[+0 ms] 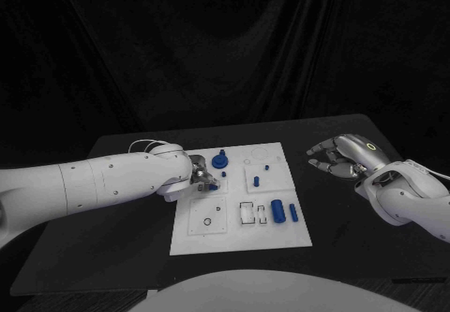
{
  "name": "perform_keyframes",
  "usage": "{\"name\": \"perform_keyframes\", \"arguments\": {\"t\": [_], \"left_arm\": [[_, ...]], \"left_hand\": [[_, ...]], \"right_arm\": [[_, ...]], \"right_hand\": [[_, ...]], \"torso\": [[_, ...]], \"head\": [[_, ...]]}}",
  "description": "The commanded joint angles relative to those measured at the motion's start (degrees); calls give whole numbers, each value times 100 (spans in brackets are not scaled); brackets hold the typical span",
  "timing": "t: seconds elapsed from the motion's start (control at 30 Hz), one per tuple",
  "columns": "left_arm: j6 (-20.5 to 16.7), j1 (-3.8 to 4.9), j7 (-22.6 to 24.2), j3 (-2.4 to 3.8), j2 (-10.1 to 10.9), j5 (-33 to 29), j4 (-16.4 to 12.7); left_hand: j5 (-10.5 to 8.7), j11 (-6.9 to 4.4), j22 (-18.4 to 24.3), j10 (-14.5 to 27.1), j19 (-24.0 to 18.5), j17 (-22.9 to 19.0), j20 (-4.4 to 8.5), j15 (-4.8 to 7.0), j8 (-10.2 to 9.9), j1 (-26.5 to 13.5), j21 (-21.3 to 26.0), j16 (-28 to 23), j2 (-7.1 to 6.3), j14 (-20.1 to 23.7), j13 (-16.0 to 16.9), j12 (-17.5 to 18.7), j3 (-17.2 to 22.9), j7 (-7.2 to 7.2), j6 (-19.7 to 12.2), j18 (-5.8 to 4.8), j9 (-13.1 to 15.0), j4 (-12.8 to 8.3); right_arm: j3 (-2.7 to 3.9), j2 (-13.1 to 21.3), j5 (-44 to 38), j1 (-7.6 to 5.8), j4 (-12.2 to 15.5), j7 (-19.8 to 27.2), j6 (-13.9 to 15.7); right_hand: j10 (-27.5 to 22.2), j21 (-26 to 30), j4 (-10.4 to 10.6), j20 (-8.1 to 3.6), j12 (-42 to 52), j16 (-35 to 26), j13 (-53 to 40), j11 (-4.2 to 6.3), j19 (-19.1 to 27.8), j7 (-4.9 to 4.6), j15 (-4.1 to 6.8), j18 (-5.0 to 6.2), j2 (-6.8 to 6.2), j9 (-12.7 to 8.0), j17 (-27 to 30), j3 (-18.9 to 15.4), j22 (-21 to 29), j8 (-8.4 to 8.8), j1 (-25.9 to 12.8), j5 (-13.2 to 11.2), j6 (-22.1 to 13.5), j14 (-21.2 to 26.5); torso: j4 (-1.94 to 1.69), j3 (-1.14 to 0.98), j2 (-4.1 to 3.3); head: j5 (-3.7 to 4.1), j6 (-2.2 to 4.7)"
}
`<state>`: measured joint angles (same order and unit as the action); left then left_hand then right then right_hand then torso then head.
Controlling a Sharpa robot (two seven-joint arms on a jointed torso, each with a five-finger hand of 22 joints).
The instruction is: Assemble the parts on the task board
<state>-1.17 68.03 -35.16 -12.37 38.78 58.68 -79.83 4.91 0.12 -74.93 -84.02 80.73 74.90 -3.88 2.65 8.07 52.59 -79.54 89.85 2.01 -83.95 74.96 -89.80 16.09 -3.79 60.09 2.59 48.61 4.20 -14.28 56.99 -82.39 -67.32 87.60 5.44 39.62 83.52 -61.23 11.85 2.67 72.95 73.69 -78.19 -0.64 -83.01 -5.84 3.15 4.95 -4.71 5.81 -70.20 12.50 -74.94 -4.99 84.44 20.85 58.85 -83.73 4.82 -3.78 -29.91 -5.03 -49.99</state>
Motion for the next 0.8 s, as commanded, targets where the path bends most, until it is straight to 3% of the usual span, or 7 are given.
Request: {"name": "perform_keyframes", "arguments": {"t": [0.03,0.17,0.43,0.8], "left_arm": [[-525,-6,264,5,51,-23,-119],[-727,10,298,6,118,-23,-211],[-646,56,181,7,181,-22,-288],[-275,65,-40,6,159,-22,-253]], "left_hand": [[-67,-27,-845,-597,48,1510,4,6,101,-39,-30,15,-18,-605,1503,-19,-123,16,47,46,79,52],[-123,-44,-874,-598,80,1510,20,21,242,11,-55,15,-28,-605,1504,-20,-243,37,14,38,202,105],[-145,-110,-954,-598,159,1510,85,86,929,154,-100,15,54,-605,1504,-20,-601,130,-128,21,897,329],[-199,-115,-964,-598,155,1510,90,87,1035,9,-76,15,75,-605,1504,-20,-833,118,-227,22,1039,576]], "right_arm": [[4,16,-10,19,-3,-117,-27],[4,21,-10,22,-5,-123,-34],[4,40,-10,25,7,-136,-48],[4,67,-10,33,26,-130,-52]], "right_hand": [[-43,23,5,10,-23,-37,457,-5,36,-2,22,21,-8,-9,9,32,-826,25,72,21,58,-283],[-43,23,5,10,-23,-37,457,-5,36,-2,22,21,-8,-9,9,32,-826,25,72,21,58,-283],[-44,27,3,10,-27,-43,462,-6,37,-3,22,22,-8,-10,16,37,-825,27,69,28,60,-281],[-51,24,11,10,-50,-40,484,-7,36,-4,22,21,0,-12,14,43,-825,30,53,38,61,-282]], "torso": [[2,-1,-1],[1,0,-2],[-3,3,-4],[0,-1,-9]], "head": [[-13,-1],[-52,-1],[-124,-1],[-183,-1]]}}
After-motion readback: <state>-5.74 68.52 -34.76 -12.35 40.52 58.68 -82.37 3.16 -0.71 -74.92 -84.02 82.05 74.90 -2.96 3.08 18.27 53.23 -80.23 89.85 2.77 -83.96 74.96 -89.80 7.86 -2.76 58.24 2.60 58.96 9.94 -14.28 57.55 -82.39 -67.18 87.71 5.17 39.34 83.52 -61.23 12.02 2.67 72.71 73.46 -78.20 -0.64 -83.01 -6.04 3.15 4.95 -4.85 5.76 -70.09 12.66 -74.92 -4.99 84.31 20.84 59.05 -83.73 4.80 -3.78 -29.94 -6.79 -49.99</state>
